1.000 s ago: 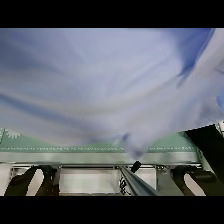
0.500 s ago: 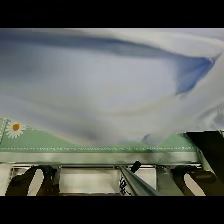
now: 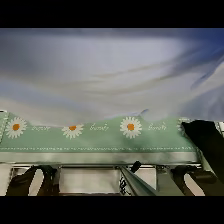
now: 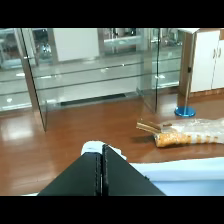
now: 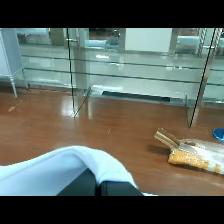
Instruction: Fold the shirts.
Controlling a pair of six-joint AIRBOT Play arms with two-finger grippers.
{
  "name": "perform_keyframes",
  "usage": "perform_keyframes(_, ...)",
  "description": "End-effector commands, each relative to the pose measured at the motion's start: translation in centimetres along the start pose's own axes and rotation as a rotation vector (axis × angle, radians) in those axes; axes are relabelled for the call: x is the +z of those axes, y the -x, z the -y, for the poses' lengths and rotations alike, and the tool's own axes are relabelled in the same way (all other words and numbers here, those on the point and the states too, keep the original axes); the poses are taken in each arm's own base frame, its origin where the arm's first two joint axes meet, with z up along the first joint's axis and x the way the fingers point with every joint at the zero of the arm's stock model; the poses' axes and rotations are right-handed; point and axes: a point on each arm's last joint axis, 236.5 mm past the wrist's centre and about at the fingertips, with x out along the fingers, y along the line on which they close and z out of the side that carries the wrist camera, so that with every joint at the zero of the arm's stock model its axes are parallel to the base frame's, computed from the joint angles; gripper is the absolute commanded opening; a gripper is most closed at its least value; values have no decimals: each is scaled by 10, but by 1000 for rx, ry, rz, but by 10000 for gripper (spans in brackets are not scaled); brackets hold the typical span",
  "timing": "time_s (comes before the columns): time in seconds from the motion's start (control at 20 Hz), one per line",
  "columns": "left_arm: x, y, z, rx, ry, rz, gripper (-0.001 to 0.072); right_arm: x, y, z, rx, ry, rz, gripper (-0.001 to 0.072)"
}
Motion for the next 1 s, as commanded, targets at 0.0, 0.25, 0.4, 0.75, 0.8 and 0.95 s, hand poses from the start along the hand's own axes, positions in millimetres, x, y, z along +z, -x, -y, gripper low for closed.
perform_keyframes(0.0, -12, 12, 8, -3, -7, -46, 15, -4, 13, 0, -11, 3, -12, 17)
perform_keyframes(0.25, -54, 30, 20, -25, 13, -232, 15, -48, 42, -2, -26, -9, -180, 17)
perform_keyframes(0.4, -68, 30, 17, -21, 18, -293, 15, -63, 45, 7, -65, -2, -246, 17)
perform_keyframes(0.75, -152, -7, -2, -65, 180, -633, 14, -143, -7, 19, -34, 4, -635, 17)
perform_keyframes(0.8, -175, -16, -6, -73, 226, -704, 14, -158, -23, 28, -51, -6, -698, 17)
perform_keyframes(0.95, -253, -44, -14, -113, 369, -906, 14, -209, -78, 42, -33, -13, -881, 17)
